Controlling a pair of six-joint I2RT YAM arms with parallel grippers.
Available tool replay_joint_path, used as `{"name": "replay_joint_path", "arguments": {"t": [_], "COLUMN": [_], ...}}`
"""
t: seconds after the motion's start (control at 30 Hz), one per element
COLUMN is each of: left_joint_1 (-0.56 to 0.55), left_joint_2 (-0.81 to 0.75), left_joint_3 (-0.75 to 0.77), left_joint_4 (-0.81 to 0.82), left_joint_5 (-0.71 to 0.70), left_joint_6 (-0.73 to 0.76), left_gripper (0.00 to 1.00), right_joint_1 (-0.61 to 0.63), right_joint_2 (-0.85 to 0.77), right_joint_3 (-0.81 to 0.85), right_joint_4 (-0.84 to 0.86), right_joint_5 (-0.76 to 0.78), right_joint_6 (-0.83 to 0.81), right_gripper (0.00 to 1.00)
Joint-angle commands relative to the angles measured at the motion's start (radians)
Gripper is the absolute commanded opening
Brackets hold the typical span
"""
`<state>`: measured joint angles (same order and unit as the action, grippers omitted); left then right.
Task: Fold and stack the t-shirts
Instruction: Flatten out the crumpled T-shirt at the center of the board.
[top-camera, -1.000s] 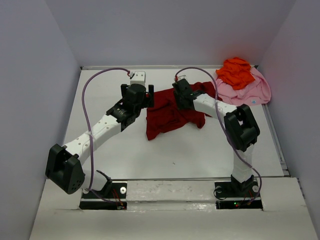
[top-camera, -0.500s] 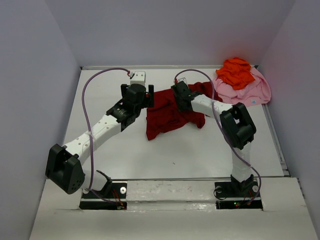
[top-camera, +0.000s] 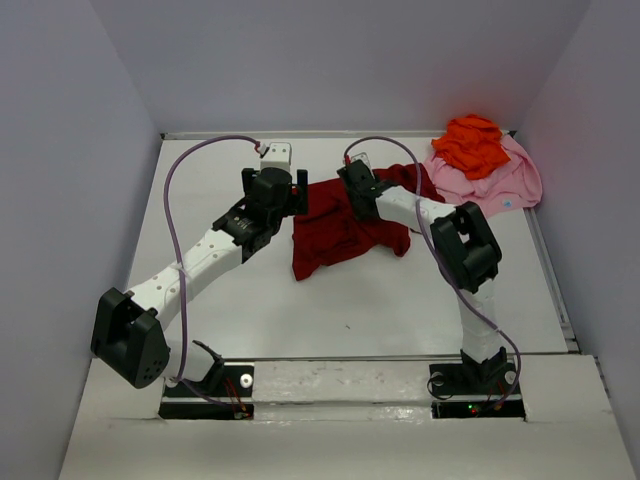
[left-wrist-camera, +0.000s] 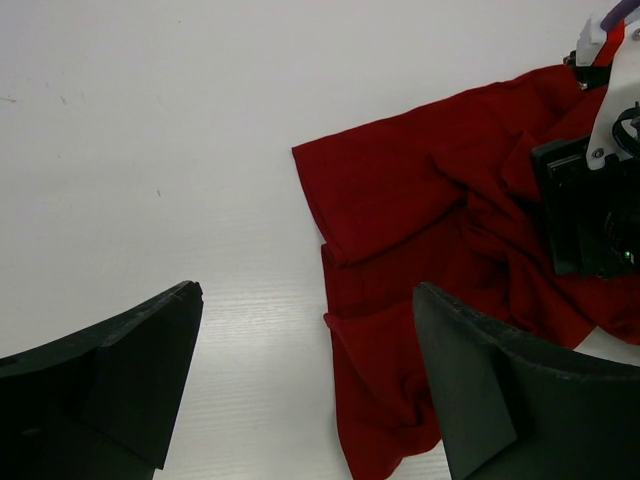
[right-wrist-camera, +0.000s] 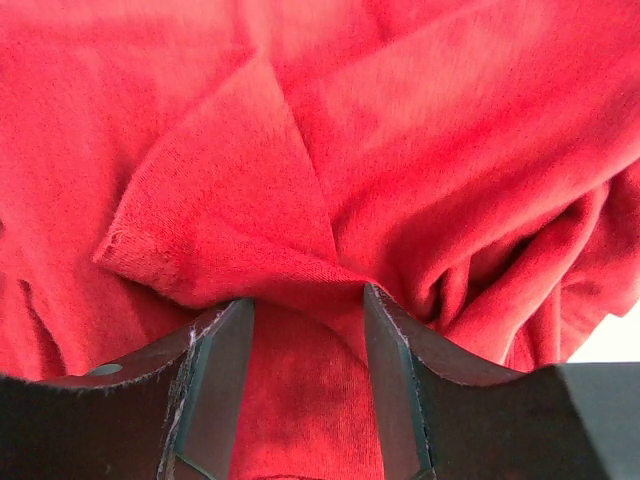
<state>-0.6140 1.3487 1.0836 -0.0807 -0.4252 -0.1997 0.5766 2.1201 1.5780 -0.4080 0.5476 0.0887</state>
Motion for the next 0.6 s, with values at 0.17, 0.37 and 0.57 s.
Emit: {"name": "replay_joint_path", "arguments": {"t": [0.17, 0.37, 0.57], "left_joint_1": [-0.006, -0.004, -0.004], "left_joint_2": [-0.025, -0.028, -0.028], "left_joint_3": [0.048, 0.047, 0.047], "left_joint_4": [0.009, 0.009, 0.007], "left_joint_5": [0.003, 0.002, 0.000], "left_joint_6": [0.003, 0.005, 0.008], "left_gripper": [0.96, 0.96, 0.96], "right_joint_1": [0.003, 0.003, 0.003], "right_joint_2": [0.011, 0.054, 0.081], "right_joint_3": [0.126, 0.183, 0.204], "right_joint_4": [0.037, 0.037, 0.032], "right_joint_5": [0.017, -0.014, -0.058], "right_joint_6": [-0.046, -0.060, -0.047], "right_gripper": [0.53, 0.53, 0.53]}}
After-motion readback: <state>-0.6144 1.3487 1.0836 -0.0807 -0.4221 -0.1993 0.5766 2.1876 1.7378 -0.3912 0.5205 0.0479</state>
